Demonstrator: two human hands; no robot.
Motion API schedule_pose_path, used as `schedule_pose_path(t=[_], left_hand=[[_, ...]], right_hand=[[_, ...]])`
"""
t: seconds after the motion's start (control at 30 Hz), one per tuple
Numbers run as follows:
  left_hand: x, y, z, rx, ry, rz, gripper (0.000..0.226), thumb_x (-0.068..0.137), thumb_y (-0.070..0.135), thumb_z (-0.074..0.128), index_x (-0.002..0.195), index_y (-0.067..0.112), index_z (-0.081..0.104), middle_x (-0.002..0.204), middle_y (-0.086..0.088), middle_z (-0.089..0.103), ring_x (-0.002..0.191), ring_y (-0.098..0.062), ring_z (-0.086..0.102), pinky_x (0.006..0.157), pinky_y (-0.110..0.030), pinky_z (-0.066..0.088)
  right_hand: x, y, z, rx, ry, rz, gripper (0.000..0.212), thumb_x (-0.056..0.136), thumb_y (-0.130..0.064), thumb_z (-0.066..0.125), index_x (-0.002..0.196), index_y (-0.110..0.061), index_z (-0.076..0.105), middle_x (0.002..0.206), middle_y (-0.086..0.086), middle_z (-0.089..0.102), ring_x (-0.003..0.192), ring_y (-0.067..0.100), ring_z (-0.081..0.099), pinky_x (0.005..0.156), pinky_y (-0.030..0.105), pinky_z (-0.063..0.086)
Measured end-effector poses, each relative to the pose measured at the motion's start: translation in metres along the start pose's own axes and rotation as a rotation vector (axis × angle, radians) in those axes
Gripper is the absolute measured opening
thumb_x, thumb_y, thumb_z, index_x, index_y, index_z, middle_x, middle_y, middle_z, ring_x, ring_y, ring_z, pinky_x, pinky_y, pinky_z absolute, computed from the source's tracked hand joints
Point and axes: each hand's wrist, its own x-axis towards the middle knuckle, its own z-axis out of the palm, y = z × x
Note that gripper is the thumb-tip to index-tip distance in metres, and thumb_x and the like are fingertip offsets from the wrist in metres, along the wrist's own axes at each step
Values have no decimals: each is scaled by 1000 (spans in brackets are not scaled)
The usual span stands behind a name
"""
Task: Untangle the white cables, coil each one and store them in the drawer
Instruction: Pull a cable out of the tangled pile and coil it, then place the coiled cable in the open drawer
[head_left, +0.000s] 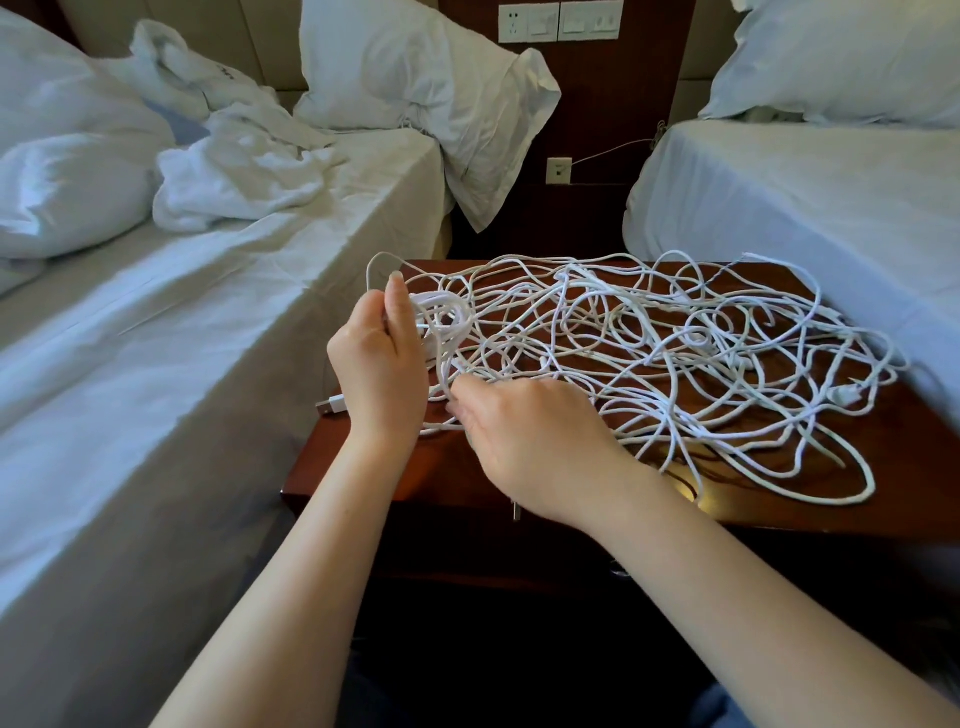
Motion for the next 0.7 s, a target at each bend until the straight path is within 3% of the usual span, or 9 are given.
schedule_pose_path(t=[0.1, 0.23, 0.3, 0.37, 0.43, 0.5, 0.57, 0.63, 0.7], left_hand=[[1, 2, -2, -25, 12, 15, 54, 98, 30, 39, 62, -9, 50, 54, -21, 49, 64, -29, 43, 52, -19, 29], [1, 13, -7, -88, -2, -37, 52, 99, 26, 40, 63, -9, 49, 58, -28, 48, 60, -32, 42, 53, -25, 28], [1, 21, -9, -156, -40, -89, 50, 98, 28, 40, 58, 0, 43, 53, -19, 44, 50, -20, 36, 52, -28, 28], [0, 28, -10, -245, -92, -133, 48, 99, 29, 40, 54, 14, 35, 47, 7, 36, 48, -6, 31, 49, -24, 26], [-1, 34, -10, -311, -167, -163, 48, 102, 25, 41, 55, 18, 34, 44, 14, 34, 45, -2, 31, 47, -18, 27], [-4, 40, -11, -369, -246, -188, 47, 102, 22, 42, 57, 9, 42, 45, 12, 38, 44, -1, 34, 46, -16, 29], [-6, 45, -12, -423, -352, -189, 48, 102, 24, 43, 62, -2, 48, 49, -5, 44, 48, -10, 42, 46, -21, 34], [-9, 50, -12, -450, -482, -182, 49, 101, 26, 43, 68, -9, 50, 57, -18, 44, 51, -20, 43, 47, -24, 36], [-13, 53, -11, -448, -586, -179, 44, 100, 26, 44, 67, -3, 51, 58, -13, 45, 51, -17, 43, 48, -21, 35]], right_hand=[[1, -5, 4, -47, -76, 24, 16, 100, -20, 40, 108, -17, 54, 77, 3, 64, 71, 32, 60, 55, 32, 24], [7, 6, 0, 2, -89, 117, 21, 102, -26, 37, 115, -22, 54, 66, -4, 46, 68, 28, 51, 60, 32, 30], [8, 13, 0, 114, -109, 138, 19, 103, -29, 39, 108, -23, 56, 60, -7, 43, 62, 22, 46, 58, 33, 34], [8, 21, 0, 317, -118, 160, 23, 103, -32, 38, 91, -19, 52, 60, -2, 49, 59, 21, 49, 57, 37, 38], [8, 31, 1, 456, -114, 184, 33, 103, -35, 37, 83, -12, 49, 65, 4, 56, 61, 22, 53, 61, 41, 42], [7, 39, 0, 557, -100, 203, 39, 103, -35, 38, 77, -9, 50, 60, -8, 52, 55, 9, 48, 56, 27, 40], [7, 43, -4, 696, -107, 270, 39, 102, -34, 41, 71, -11, 50, 52, -14, 45, 47, 2, 38, 51, 12, 32], [5, 49, -7, 825, -133, 354, 40, 101, -32, 46, 73, -5, 55, 50, -12, 39, 44, 3, 30, 45, 11, 28], [3, 53, -11, 921, -114, 381, 31, 99, -27, 50, 85, -3, 65, 54, -7, 38, 48, 6, 28, 46, 13, 27]])
